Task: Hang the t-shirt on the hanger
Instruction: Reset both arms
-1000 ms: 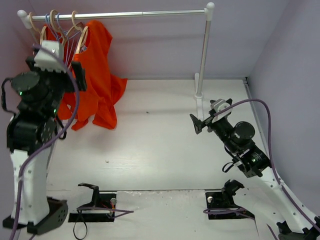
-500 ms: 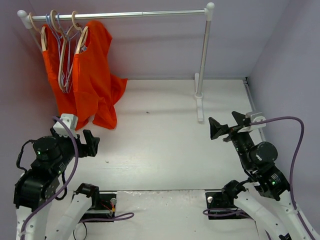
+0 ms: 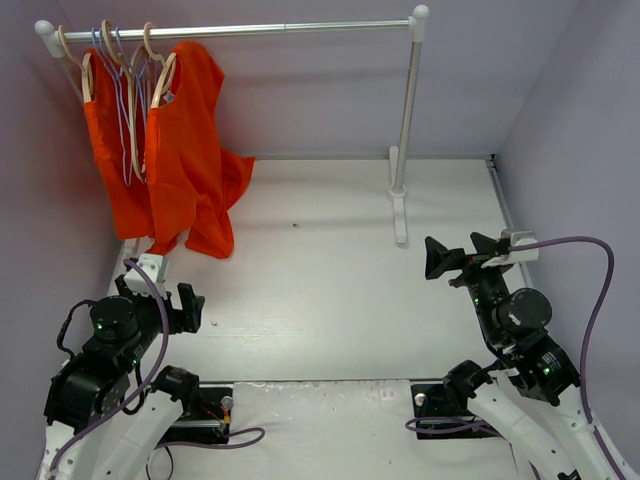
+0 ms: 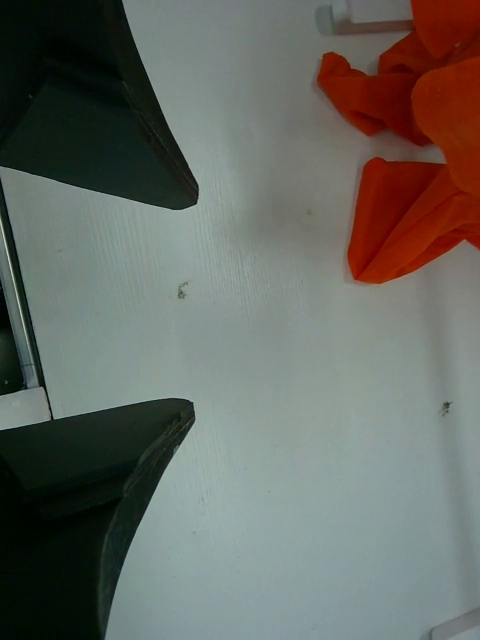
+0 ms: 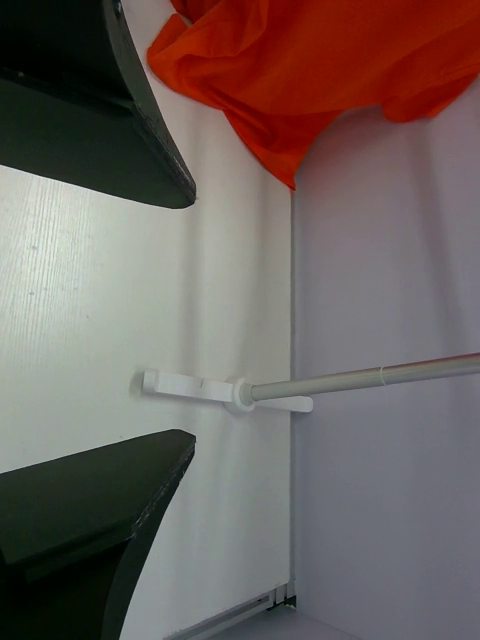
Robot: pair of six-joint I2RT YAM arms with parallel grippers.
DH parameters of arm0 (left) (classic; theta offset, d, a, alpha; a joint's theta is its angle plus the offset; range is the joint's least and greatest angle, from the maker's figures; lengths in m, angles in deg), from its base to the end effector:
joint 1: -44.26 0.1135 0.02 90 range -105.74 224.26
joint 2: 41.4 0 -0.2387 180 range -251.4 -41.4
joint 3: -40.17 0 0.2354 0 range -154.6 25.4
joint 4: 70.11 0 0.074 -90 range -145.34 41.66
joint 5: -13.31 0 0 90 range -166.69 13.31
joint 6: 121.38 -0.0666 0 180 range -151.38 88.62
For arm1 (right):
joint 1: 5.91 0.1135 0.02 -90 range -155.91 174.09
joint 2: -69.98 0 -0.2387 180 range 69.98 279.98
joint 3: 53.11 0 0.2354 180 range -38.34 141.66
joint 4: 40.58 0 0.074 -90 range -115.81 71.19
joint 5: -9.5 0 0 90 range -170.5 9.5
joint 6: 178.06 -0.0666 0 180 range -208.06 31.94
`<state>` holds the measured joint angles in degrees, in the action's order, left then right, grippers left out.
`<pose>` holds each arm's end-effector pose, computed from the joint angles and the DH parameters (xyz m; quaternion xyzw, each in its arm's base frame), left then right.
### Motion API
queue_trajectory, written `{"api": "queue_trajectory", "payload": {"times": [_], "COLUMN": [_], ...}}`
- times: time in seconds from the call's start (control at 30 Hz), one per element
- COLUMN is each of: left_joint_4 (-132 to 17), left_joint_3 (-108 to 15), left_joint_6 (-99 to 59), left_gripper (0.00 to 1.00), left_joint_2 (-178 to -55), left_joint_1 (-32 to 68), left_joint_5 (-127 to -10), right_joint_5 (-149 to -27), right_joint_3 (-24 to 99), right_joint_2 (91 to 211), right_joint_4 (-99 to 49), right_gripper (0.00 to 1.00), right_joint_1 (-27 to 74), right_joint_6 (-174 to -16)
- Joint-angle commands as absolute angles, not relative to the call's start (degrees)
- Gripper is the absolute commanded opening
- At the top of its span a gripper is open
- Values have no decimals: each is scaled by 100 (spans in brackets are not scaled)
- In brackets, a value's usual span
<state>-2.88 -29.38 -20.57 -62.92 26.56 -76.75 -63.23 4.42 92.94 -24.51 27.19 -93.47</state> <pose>0.0840 -0.0267 0.3298 0.0487 0.8137 -0.1422 0.5615 0.1151 0.0514 0.3838 -0.0199 0.5900 0.1818 0.7864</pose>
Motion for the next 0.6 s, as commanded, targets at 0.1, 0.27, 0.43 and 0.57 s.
{"api": "queue_trajectory", "payload": {"times": [0.1, 0.27, 0.43, 0.57], "left_joint_4": [-1367, -1675, -2036, -2142], "left_joint_3": [-2576, -2198, -1592, -1511], "left_joint_6": [-1838, -1732, -1653, -1688], "left_gripper": [77, 77, 77, 77], "left_joint_2": [-6268, -6031, -5776, -5661], "left_joint_1": [2624, 2624, 2624, 2624], "left_joint_5": [-7502, -7494, -7484, -7519], "right_joint_5": [-6082, -6011, -5941, -5888], "right_joint_3": [420, 402, 411, 376], "right_joint_2": [9195, 9195, 9195, 9195], "right_joint_4": [-2871, -2871, -2871, -2880], "right_gripper": [100, 100, 100, 100], "right_joint_1": [2757, 2749, 2749, 2749], "right_joint_6": [-9386, -9395, -9394, -9368]}}
